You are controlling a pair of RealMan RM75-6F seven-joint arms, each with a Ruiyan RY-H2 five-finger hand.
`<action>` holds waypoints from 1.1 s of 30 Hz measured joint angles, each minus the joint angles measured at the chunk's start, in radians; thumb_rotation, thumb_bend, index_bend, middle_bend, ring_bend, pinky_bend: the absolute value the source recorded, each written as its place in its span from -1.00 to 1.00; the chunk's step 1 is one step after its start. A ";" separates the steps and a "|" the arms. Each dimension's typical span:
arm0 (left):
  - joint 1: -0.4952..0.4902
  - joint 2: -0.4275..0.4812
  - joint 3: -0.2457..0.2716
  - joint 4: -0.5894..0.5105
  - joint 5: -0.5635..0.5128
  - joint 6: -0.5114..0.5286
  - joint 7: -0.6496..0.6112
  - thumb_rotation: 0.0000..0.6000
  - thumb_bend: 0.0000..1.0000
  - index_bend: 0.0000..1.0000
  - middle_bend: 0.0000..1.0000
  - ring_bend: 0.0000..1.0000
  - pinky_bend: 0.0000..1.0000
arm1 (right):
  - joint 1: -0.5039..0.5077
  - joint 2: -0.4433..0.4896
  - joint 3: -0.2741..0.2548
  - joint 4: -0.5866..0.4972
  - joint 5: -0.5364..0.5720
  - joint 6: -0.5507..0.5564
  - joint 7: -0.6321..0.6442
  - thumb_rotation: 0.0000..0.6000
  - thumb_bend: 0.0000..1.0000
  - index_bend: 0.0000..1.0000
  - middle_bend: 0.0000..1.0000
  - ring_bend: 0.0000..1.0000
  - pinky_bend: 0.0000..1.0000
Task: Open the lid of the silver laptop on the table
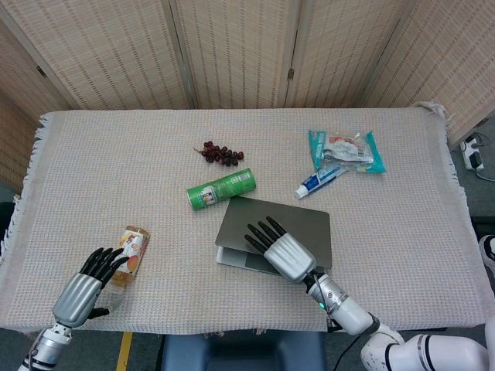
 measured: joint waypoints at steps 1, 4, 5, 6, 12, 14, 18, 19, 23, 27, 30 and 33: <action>-0.020 -0.005 0.004 0.001 0.020 -0.014 -0.001 1.00 -0.23 -0.68 -0.80 -0.91 -1.00 | 0.003 -0.001 0.001 -0.002 0.007 0.001 -0.007 1.00 0.18 -1.00 -1.00 -1.00 -1.00; -0.069 -0.012 0.008 -0.005 0.051 -0.064 0.006 1.00 -0.15 -0.72 -0.80 -0.93 -1.00 | 0.012 -0.003 0.003 -0.007 0.024 0.008 -0.029 1.00 0.18 -1.00 -1.00 -1.00 -1.00; -0.083 -0.013 0.008 -0.008 0.053 -0.083 0.011 1.00 -0.12 -0.75 -0.81 -0.95 -1.00 | 0.014 -0.004 0.002 -0.009 0.028 0.011 -0.035 1.00 0.18 -1.00 -1.00 -1.00 -1.00; -0.097 -0.014 0.007 -0.013 0.054 -0.104 0.017 1.00 -0.09 -0.79 -0.83 -0.96 -1.00 | 0.017 -0.005 0.002 -0.010 0.031 0.015 -0.042 1.00 0.18 -1.00 -1.00 -1.00 -1.00; -0.201 -0.022 -0.014 -0.065 0.034 -0.272 0.094 1.00 0.07 -0.93 -0.94 -1.00 -1.00 | 0.032 -0.010 -0.002 -0.016 0.052 0.032 -0.062 1.00 0.18 -1.00 -1.00 -1.00 -1.00; -0.239 -0.031 -0.027 -0.088 0.020 -0.330 0.138 1.00 0.10 -0.95 -0.97 -1.00 -1.00 | 0.037 -0.010 -0.003 -0.016 0.056 0.034 -0.063 1.00 0.18 -1.00 -1.00 -1.00 -1.00; -0.303 -0.063 -0.057 -0.121 -0.014 -0.421 0.223 1.00 0.13 -0.98 -1.00 -1.00 -1.00 | 0.045 -0.012 -0.006 -0.014 0.064 0.041 -0.064 1.00 0.18 -1.00 -1.00 -1.00 -1.00; -0.318 -0.076 -0.066 -0.126 -0.030 -0.446 0.245 1.00 0.13 -0.98 -1.00 -1.00 -1.00 | 0.046 -0.012 -0.007 -0.014 0.067 0.042 -0.064 1.00 0.18 -1.00 -1.00 -1.00 -1.00; -0.366 -0.121 -0.096 -0.133 -0.091 -0.524 0.301 1.00 0.14 -0.99 -1.00 -1.00 -1.00 | 0.054 -0.013 -0.010 -0.010 0.075 0.046 -0.061 1.00 0.18 -1.00 -1.00 -1.00 -1.00; -0.408 -0.169 -0.124 -0.129 -0.148 -0.580 0.359 1.00 0.17 -0.99 -1.00 -1.00 -1.00 | 0.061 -0.015 -0.013 -0.004 0.082 0.049 -0.058 1.00 0.18 -1.00 -1.00 -1.00 -1.00; -0.437 -0.207 -0.140 -0.117 -0.183 -0.610 0.398 1.00 0.19 -0.99 -1.00 -1.00 -1.00 | 0.066 -0.019 -0.016 0.002 0.084 0.052 -0.052 1.00 0.18 -1.00 -1.00 -1.00 -1.00; -0.460 -0.234 -0.151 -0.106 -0.213 -0.634 0.439 1.00 0.20 -0.99 -1.00 -1.00 -1.00 | 0.071 -0.022 -0.019 0.006 0.085 0.055 -0.049 1.00 0.18 -1.00 -1.00 -1.00 -1.00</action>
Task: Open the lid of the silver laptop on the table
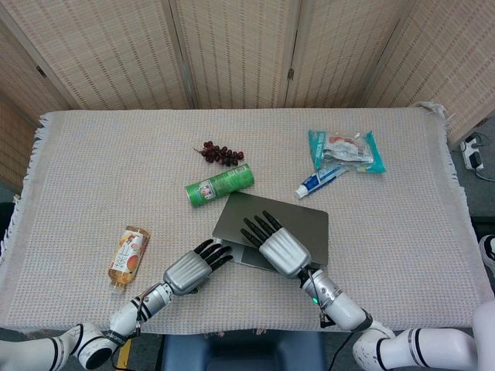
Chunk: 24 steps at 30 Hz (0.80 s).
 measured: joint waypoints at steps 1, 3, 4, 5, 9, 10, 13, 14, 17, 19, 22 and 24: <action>-0.008 -0.010 -0.003 0.004 -0.010 -0.006 0.017 1.00 0.21 -0.99 -1.00 -1.00 -1.00 | 0.001 0.000 0.000 0.001 0.000 0.001 0.001 1.00 0.18 -1.00 -1.00 -1.00 -1.00; -0.018 -0.025 -0.007 0.009 -0.024 -0.013 0.043 1.00 0.21 -0.99 -1.00 -1.00 -1.00 | 0.003 -0.001 -0.001 0.001 0.002 0.005 0.003 1.00 0.18 -1.00 -1.00 -1.00 -1.00; -0.024 -0.034 -0.008 0.011 -0.032 -0.016 0.060 1.00 0.21 -0.99 -1.00 -1.00 -1.00 | 0.004 -0.001 -0.002 0.002 0.002 0.007 0.004 1.00 0.18 -1.00 -1.00 -1.00 -1.00; -0.028 -0.041 -0.008 0.013 -0.039 -0.019 0.073 1.00 0.22 -0.99 -1.00 -1.00 -1.00 | 0.005 -0.001 -0.002 0.002 0.002 0.008 0.005 1.00 0.18 -1.00 -1.00 -1.00 -1.00; -0.049 -0.073 -0.007 0.024 -0.069 -0.034 0.119 1.00 0.22 -0.98 -1.00 -1.00 -1.00 | 0.006 -0.002 -0.009 0.003 0.003 0.015 0.007 1.00 0.18 -1.00 -1.00 -1.00 -1.00; -0.056 -0.085 -0.006 0.031 -0.076 -0.039 0.129 1.00 0.22 -0.99 -1.00 -1.00 -1.00 | 0.006 -0.002 -0.010 0.003 0.003 0.016 0.009 1.00 0.18 -1.00 -1.00 -1.00 -1.00; -0.070 -0.107 -0.004 0.046 -0.096 -0.050 0.157 1.00 0.23 -0.99 -1.00 -1.00 -1.00 | 0.006 -0.004 -0.014 0.006 0.002 0.021 0.014 1.00 0.18 -1.00 -1.00 -1.00 -1.00; -0.073 -0.114 -0.003 0.050 -0.103 -0.052 0.166 1.00 0.23 -0.99 -1.00 -1.00 -1.00 | 0.006 -0.004 -0.015 0.006 0.002 0.023 0.015 1.00 0.18 -1.00 -1.00 -1.00 -1.00; -0.082 -0.131 -0.001 0.060 -0.129 -0.058 0.195 1.00 0.23 -1.00 -1.00 -1.00 -1.00 | 0.006 -0.005 -0.020 0.008 0.000 0.027 0.017 1.00 0.18 -1.00 -1.00 -1.00 -1.00; -0.086 -0.137 0.000 0.063 -0.145 -0.062 0.205 1.00 0.23 -1.00 -1.00 -1.00 -1.00 | 0.005 -0.005 -0.022 0.008 -0.001 0.030 0.018 1.00 0.18 -1.00 -1.00 -1.00 -1.00; -0.091 -0.141 -0.001 0.065 -0.177 -0.069 0.220 1.00 0.23 -1.00 -0.95 -1.00 -1.00 | 0.004 -0.007 -0.027 0.012 0.001 0.033 0.021 1.00 0.18 -1.00 -1.00 -1.00 -1.00; -0.095 -0.142 -0.001 0.064 -0.198 -0.073 0.229 1.00 0.23 -1.00 -0.90 -1.00 -1.00 | 0.004 -0.008 -0.030 0.017 0.005 0.032 0.021 1.00 0.18 -1.00 -1.00 -1.00 -1.00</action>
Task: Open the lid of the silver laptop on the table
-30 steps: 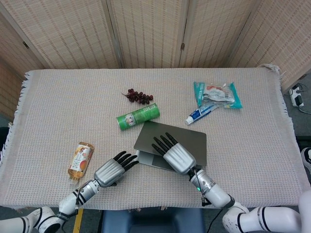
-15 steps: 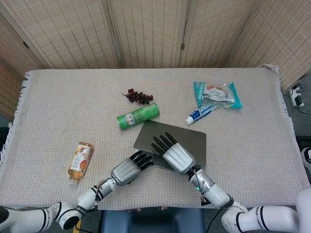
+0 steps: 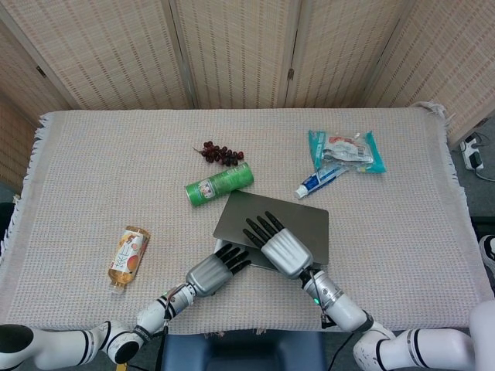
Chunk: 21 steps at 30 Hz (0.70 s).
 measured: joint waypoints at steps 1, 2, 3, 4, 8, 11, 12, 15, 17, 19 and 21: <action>-0.003 0.001 0.000 -0.002 -0.013 -0.004 0.007 1.00 0.23 -1.00 -0.88 -1.00 -1.00 | 0.000 -0.001 -0.001 0.002 0.002 -0.001 0.000 1.00 0.18 -1.00 -1.00 -1.00 -1.00; -0.006 0.001 0.001 -0.003 -0.023 -0.006 0.013 1.00 0.23 -1.00 -0.87 -1.00 -1.00 | 0.000 -0.002 -0.002 0.005 0.004 -0.002 0.000 1.00 0.18 -1.00 -1.00 -1.00 -1.00; -0.008 0.002 0.001 -0.004 -0.032 -0.009 0.020 1.00 0.23 -1.00 -0.87 -1.00 -1.00 | 0.001 -0.004 -0.003 0.008 0.008 -0.003 0.000 1.00 0.18 -1.00 -1.00 -1.00 -1.00; -0.012 0.003 0.002 -0.006 -0.044 -0.011 0.029 1.00 0.23 -1.00 -0.86 -1.00 -1.00 | 0.001 -0.006 -0.004 0.011 0.010 -0.003 0.000 1.00 0.18 -1.00 -1.00 -1.00 -1.00; -0.024 0.004 0.005 -0.016 -0.075 -0.014 0.045 1.00 0.23 -1.00 -0.85 -1.00 -1.00 | 0.004 -0.014 -0.010 0.022 0.021 -0.008 -0.008 1.00 0.18 -1.00 -1.00 -1.00 -1.00; -0.032 0.004 0.009 -0.023 -0.093 -0.013 0.056 1.00 0.23 -1.00 -0.84 -1.00 -1.00 | 0.006 -0.020 -0.014 0.031 0.034 -0.013 -0.018 1.00 0.18 -1.00 -1.00 -1.00 -1.00; -0.033 0.004 0.010 -0.025 -0.096 -0.012 0.058 1.00 0.23 -1.00 -0.84 -1.00 -1.00 | 0.006 -0.022 -0.015 0.034 0.042 -0.014 -0.022 1.00 0.18 -1.00 -1.00 -1.00 -1.00; -0.040 0.004 0.015 -0.029 -0.109 -0.008 0.063 1.00 0.23 -1.00 -0.84 -1.00 -1.00 | 0.007 -0.026 -0.014 0.044 0.060 -0.015 -0.024 1.00 0.18 -1.00 -1.00 -1.00 -1.00; -0.043 0.004 0.018 -0.031 -0.117 -0.005 0.066 1.00 0.23 -1.00 -0.84 -1.00 -1.00 | 0.008 -0.026 -0.011 0.049 0.067 -0.014 -0.023 1.00 0.18 -1.00 -1.00 -1.00 -1.00; -0.047 0.005 0.023 -0.034 -0.123 0.000 0.070 1.00 0.23 -1.00 -0.84 -1.00 -1.00 | 0.008 -0.019 -0.006 0.049 0.070 -0.007 -0.020 1.00 0.18 -1.00 -1.00 -1.00 -1.00; -0.050 0.007 0.027 -0.036 -0.127 0.004 0.072 1.00 0.23 -1.00 -0.84 -1.00 -1.00 | 0.007 -0.008 0.004 0.046 0.073 0.003 -0.012 1.00 0.18 -1.00 -1.00 -1.00 -1.00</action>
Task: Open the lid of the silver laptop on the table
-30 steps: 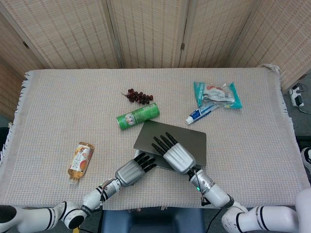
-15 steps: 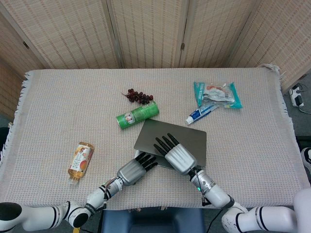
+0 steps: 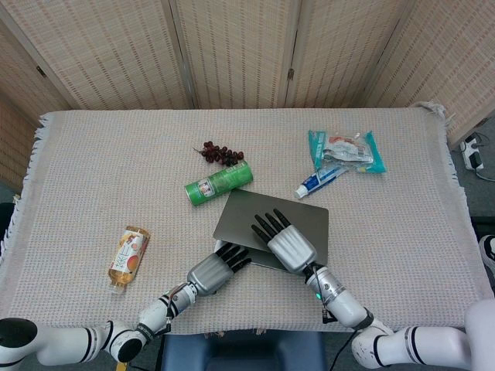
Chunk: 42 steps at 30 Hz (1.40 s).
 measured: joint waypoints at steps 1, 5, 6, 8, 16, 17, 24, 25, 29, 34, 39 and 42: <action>-0.001 0.001 0.002 -0.002 -0.002 0.001 -0.001 1.00 0.23 -1.00 -0.84 -1.00 -1.00 | -0.001 0.006 0.005 -0.002 0.001 0.004 0.005 1.00 0.18 -1.00 -1.00 -1.00 -1.00; -0.007 0.002 0.008 -0.005 -0.006 0.008 -0.005 1.00 0.23 -1.00 -0.84 -1.00 -1.00 | -0.006 0.042 0.031 -0.016 0.009 0.026 0.040 1.00 0.18 -1.00 -1.00 -1.00 -1.00; -0.008 0.002 0.009 -0.005 -0.007 0.009 -0.005 1.00 0.23 -1.00 -0.84 -1.00 -1.00 | -0.008 0.056 0.040 -0.020 0.013 0.033 0.050 1.00 0.18 -1.00 -1.00 -1.00 -1.00; -0.011 0.003 0.010 -0.007 -0.012 0.011 -0.006 1.00 0.23 -1.00 -0.84 -1.00 -1.00 | -0.010 0.077 0.056 -0.025 0.020 0.042 0.065 1.00 0.18 -1.00 -1.00 -1.00 -1.00; -0.020 0.006 0.022 -0.015 -0.020 0.024 0.001 1.00 0.23 -1.00 -0.84 -1.00 -1.00 | -0.006 0.157 0.135 -0.005 0.092 0.044 0.159 1.00 0.18 -1.00 -1.00 -1.00 -1.00; -0.021 0.006 0.022 -0.016 -0.021 0.026 0.003 1.00 0.23 -1.00 -0.84 -1.00 -1.00 | -0.005 0.164 0.142 0.003 0.101 0.043 0.167 1.00 0.18 -1.00 -1.00 -1.00 -1.00; -0.027 0.008 0.030 -0.028 -0.029 0.039 0.016 1.00 0.23 -1.00 -0.84 -1.00 -1.00 | 0.009 0.186 0.177 0.074 0.173 0.014 0.225 1.00 0.18 -1.00 -1.00 -1.00 -1.00; -0.028 0.008 0.031 -0.030 -0.031 0.042 0.019 1.00 0.23 -1.00 -0.84 -1.00 -1.00 | 0.011 0.188 0.181 0.085 0.184 0.009 0.234 1.00 0.18 -1.00 -1.00 -1.00 -1.00; -0.030 0.010 0.035 -0.035 -0.038 0.047 0.023 1.00 0.23 -1.00 -0.84 -1.00 -1.00 | 0.021 0.191 0.197 0.138 0.225 -0.014 0.262 1.00 0.18 -1.00 -1.00 -1.00 -1.00; -0.032 0.014 0.040 -0.042 -0.042 0.055 0.029 1.00 0.23 -1.00 -0.84 -1.00 -1.00 | 0.039 0.187 0.214 0.206 0.273 -0.042 0.293 1.00 0.18 -1.00 -1.00 -1.00 -1.00; -0.034 0.016 0.044 -0.049 -0.046 0.061 0.033 1.00 0.23 -1.00 -0.84 -1.00 -1.00 | 0.058 0.171 0.226 0.271 0.320 -0.062 0.306 1.00 0.18 -1.00 -1.00 -1.00 -1.00; -0.035 0.017 0.046 -0.053 -0.047 0.067 0.038 1.00 0.23 -1.00 -0.84 -1.00 -1.00 | 0.069 0.160 0.230 0.306 0.350 -0.070 0.307 1.00 0.18 -1.00 -1.00 -1.00 -1.00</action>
